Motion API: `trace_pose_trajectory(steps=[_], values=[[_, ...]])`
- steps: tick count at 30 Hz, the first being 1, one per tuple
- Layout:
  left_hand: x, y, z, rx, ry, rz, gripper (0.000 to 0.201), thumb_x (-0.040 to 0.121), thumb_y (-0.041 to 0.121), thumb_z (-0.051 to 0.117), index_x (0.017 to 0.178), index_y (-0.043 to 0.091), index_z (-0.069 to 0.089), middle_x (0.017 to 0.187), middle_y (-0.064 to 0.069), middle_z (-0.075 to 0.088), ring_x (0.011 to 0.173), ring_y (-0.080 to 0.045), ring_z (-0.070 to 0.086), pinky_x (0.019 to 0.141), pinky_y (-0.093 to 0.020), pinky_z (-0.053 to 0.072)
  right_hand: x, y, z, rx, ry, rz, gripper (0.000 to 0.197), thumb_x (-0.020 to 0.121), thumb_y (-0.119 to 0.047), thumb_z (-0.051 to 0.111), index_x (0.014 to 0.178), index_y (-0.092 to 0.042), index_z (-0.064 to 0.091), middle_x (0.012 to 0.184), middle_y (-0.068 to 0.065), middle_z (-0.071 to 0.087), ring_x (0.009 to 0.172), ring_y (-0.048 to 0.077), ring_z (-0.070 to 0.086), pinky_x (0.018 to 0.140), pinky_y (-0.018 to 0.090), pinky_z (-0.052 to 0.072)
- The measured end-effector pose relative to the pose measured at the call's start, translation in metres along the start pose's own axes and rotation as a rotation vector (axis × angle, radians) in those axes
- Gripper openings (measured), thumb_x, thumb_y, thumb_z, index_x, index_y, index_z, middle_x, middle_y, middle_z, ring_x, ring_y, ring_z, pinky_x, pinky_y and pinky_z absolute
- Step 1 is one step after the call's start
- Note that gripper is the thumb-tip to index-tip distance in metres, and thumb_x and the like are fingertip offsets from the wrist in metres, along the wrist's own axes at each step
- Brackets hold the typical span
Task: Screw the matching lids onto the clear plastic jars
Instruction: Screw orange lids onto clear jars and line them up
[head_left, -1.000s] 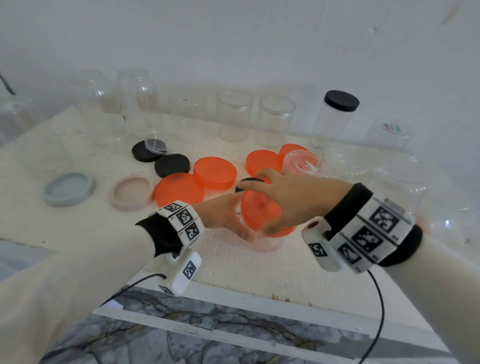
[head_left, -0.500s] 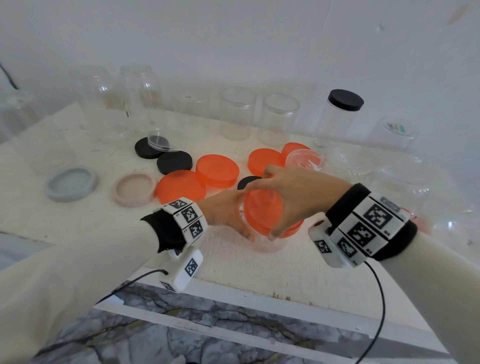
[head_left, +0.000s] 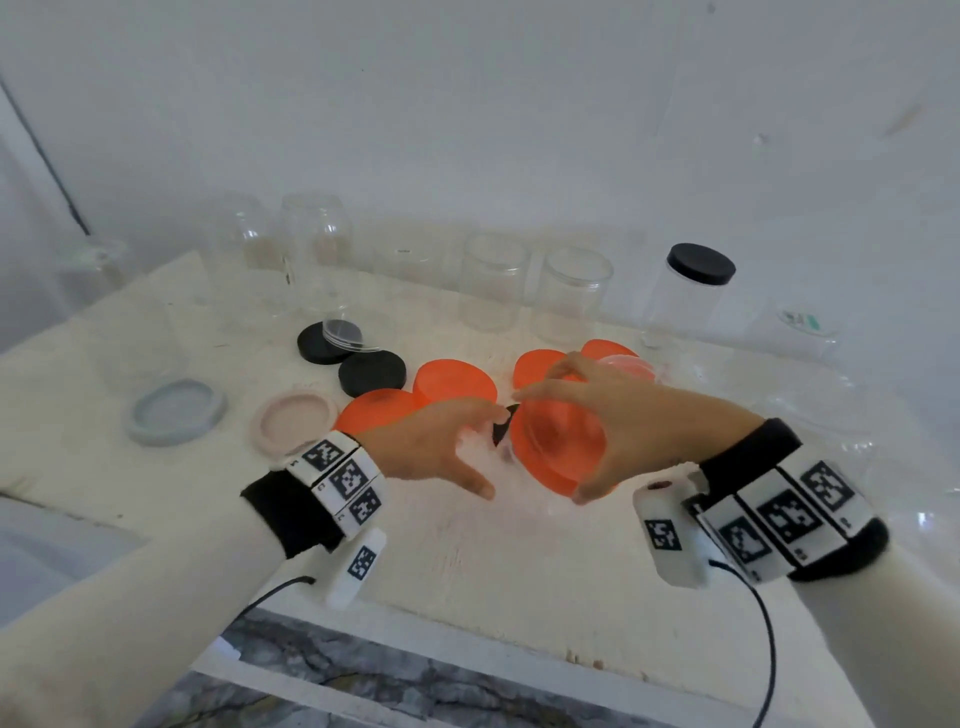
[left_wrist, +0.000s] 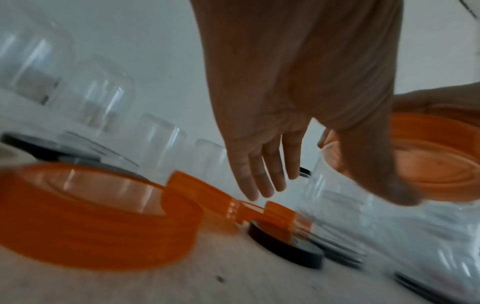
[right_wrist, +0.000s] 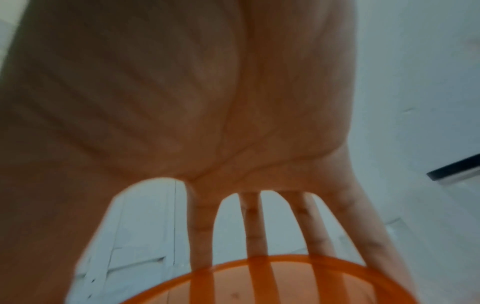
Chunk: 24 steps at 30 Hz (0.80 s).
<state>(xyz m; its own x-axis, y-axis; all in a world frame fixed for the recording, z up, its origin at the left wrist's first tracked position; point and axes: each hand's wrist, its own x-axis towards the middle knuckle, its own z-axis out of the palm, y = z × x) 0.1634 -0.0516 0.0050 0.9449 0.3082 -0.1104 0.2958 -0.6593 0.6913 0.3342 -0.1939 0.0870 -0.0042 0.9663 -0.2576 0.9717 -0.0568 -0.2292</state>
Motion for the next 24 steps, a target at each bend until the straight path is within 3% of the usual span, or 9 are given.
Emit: trace_pose_trajectory(steps=[3, 6, 8, 10, 14, 18, 24], values=[[-0.008, -0.022, -0.018, 0.199, 0.250, 0.028, 0.052, 0.078, 0.026, 0.073, 0.125, 0.018, 0.052, 0.117, 0.012, 0.048, 0.108, -0.004, 0.042, 0.094, -0.017, 0.034, 0.007, 0.010, -0.018, 0.124, 0.108, 0.048, 0.097, 0.054, -0.043, 0.084, 0.131, -0.057, 0.028, 0.126, -0.019, 0.025, 0.118, 0.013, 0.036, 0.095, 0.038, 0.045], [-0.013, -0.044, -0.027, 0.324, 0.362, 0.000, 0.049, 0.083, 0.029, 0.068, 0.125, 0.011, 0.051, 0.128, -0.004, 0.048, 0.119, -0.019, 0.038, 0.102, -0.032, 0.032, 0.023, 0.012, -0.028, 0.168, 0.274, 0.074, 0.099, 0.056, -0.041, 0.085, 0.135, -0.052, 0.028, 0.128, -0.018, 0.022, 0.119, 0.016, 0.033, 0.094, 0.039, 0.044], [-0.015, -0.052, -0.030, 0.399, 0.323, -0.076, 0.066, 0.077, 0.053, 0.060, 0.127, 0.011, 0.049, 0.131, -0.006, 0.044, 0.122, -0.022, 0.035, 0.101, -0.040, 0.035, 0.037, 0.012, -0.031, 0.174, 0.354, 0.091, 0.101, 0.056, -0.041, 0.086, 0.138, -0.047, 0.028, 0.132, -0.015, 0.021, 0.120, 0.018, 0.030, 0.093, 0.037, 0.041], [-0.015, -0.056, -0.032, 0.451, 0.269, -0.142, 0.084, 0.067, 0.071, 0.042, 0.127, 0.012, 0.048, 0.131, -0.003, 0.043, 0.121, -0.021, 0.035, 0.100, -0.036, 0.036, 0.054, 0.011, -0.031, 0.187, 0.415, 0.113, 0.102, 0.056, -0.042, 0.087, 0.139, -0.045, 0.027, 0.134, -0.013, 0.021, 0.121, 0.020, 0.029, 0.093, 0.036, 0.038], [-0.012, -0.062, -0.032, 0.495, 0.176, -0.233, 0.071, 0.080, 0.055, 0.061, 0.133, 0.012, 0.041, 0.137, -0.003, 0.035, 0.124, -0.021, 0.031, 0.101, -0.035, 0.034, 0.091, 0.012, -0.027, 0.178, 0.536, 0.163, 0.098, 0.061, -0.038, 0.083, 0.142, -0.039, 0.027, 0.138, -0.003, 0.022, 0.123, 0.027, 0.029, 0.091, 0.042, 0.041], [-0.012, -0.065, -0.032, 0.475, 0.060, -0.292, 0.074, 0.083, 0.054, 0.058, 0.139, 0.013, 0.033, 0.144, -0.003, 0.028, 0.130, -0.021, 0.025, 0.102, -0.040, 0.037, 0.124, 0.013, -0.024, 0.188, 0.563, 0.225, 0.096, 0.064, -0.037, 0.082, 0.143, -0.035, 0.027, 0.140, -0.001, 0.022, 0.125, 0.028, 0.029, 0.090, 0.044, 0.040], [-0.012, -0.067, -0.029, 0.499, 0.044, -0.267, 0.080, 0.079, 0.057, 0.060, 0.140, 0.013, 0.032, 0.145, -0.004, 0.028, 0.131, -0.023, 0.025, 0.104, -0.038, 0.034, 0.159, 0.017, -0.015, 0.212, 0.507, 0.271, 0.094, 0.068, -0.037, 0.080, 0.145, -0.030, 0.026, 0.143, 0.004, 0.021, 0.127, 0.035, 0.028, 0.094, 0.045, 0.038]])
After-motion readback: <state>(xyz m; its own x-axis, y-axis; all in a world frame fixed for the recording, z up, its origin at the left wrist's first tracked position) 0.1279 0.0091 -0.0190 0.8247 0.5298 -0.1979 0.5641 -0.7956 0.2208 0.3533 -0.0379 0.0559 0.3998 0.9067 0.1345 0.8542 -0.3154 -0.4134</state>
